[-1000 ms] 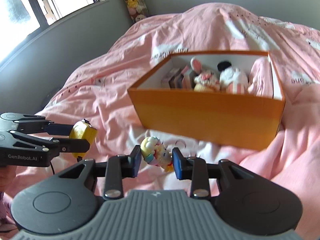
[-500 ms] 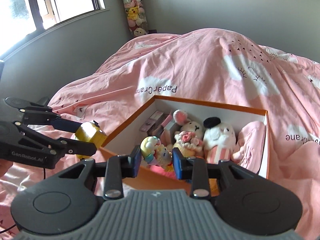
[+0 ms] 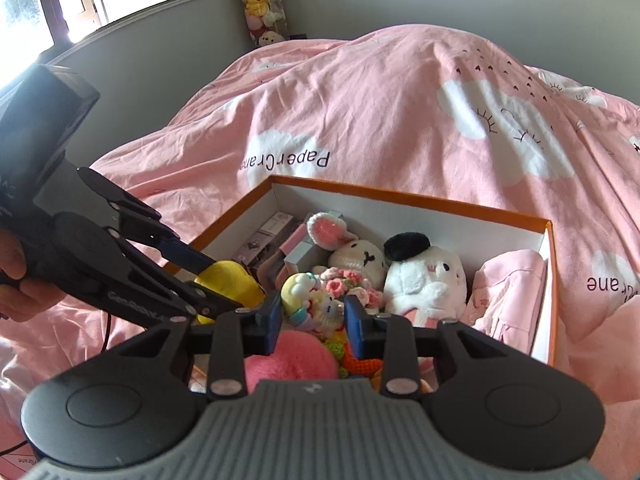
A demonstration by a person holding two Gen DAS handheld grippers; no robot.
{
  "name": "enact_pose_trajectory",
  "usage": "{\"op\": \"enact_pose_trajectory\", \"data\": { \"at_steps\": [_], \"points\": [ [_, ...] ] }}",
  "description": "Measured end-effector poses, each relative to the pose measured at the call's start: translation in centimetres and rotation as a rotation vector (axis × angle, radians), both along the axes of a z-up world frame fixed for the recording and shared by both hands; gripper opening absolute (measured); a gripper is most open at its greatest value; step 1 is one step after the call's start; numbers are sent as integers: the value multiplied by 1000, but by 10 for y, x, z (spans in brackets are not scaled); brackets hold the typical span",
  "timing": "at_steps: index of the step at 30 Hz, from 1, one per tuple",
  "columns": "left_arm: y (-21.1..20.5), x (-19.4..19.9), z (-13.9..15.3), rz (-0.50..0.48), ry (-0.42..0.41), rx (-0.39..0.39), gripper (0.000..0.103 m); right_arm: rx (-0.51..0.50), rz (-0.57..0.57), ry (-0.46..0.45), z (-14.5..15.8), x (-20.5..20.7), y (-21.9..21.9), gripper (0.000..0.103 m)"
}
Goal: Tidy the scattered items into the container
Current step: 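Carry the tape measure and figurine over the orange box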
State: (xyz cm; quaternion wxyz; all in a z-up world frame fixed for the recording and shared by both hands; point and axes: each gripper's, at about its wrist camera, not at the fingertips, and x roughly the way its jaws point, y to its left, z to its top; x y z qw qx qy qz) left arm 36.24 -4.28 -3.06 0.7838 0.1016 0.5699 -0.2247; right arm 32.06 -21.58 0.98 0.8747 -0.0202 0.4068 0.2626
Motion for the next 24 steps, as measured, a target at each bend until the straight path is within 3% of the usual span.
{"op": "enact_pose_trajectory", "data": {
  "at_steps": [6, 14, 21, 24],
  "points": [
    [-10, 8, -24, -13, 35, 84, 57, 2, -4, 15, -9, 4, -3, 36],
    [-27, 0, -38, -136, -28, 238, 57, 4, -5, 27, -14, 5, -4, 36],
    [-22, 3, -41, -203, 17, 188, 57, 0, -4, 32, -15, 3, -3, 36],
    [-22, 5, -47, -205, 29, 202, 57, 0, 1, 32, -15, 3, -1, 36]
  ]
}}
